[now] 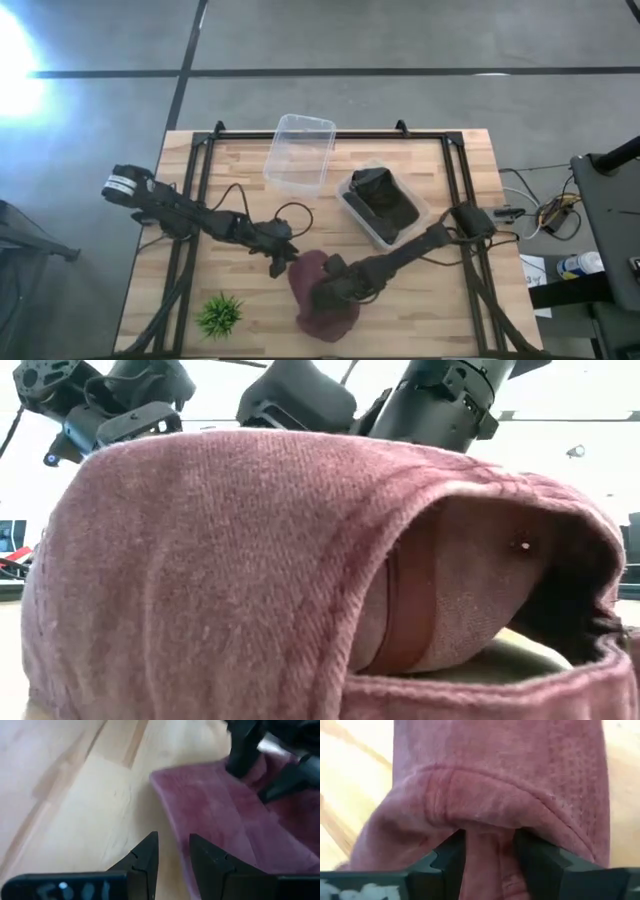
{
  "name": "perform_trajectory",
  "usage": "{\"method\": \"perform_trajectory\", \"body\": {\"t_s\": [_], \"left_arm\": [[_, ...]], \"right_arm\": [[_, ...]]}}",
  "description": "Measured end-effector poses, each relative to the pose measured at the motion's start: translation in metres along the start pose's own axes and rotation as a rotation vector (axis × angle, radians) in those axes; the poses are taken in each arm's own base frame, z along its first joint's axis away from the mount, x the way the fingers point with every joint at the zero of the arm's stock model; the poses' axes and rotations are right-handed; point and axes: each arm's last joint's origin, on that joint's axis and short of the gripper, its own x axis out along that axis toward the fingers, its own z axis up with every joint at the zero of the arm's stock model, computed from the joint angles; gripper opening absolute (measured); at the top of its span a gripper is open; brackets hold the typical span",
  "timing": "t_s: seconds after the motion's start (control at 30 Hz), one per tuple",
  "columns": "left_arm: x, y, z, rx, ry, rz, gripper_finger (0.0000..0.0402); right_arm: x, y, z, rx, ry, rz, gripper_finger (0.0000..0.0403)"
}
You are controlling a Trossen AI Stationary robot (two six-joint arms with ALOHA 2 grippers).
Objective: Pick & Place hat
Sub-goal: Put the red cap into the left transparent bin
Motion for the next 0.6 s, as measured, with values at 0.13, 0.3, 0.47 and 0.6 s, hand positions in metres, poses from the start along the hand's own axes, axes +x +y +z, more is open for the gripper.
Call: {"method": "perform_trajectory", "body": {"t_s": [0.13,0.3,0.47,0.6], "left_arm": [[0.001,-0.001,-0.003,-0.027,0.051,-0.057,0.0104],[0.006,0.003,-0.006,-0.086,0.104,-0.122,0.0104],[0.016,0.002,-0.003,-0.098,0.111,-0.266,0.0104],[0.017,-0.006,0.008,-0.112,0.051,-0.385,0.0104]], "right_arm": [[0.002,-0.001,0.002,-0.102,0.005,-0.007,0.0171],[0.004,-0.003,0.011,-0.157,0.012,-0.012,0.0171],[0.008,-0.005,0.028,-0.205,0.003,-0.012,0.0171],[0.01,-0.004,0.044,-0.226,-0.021,-0.011,0.0171]]}}
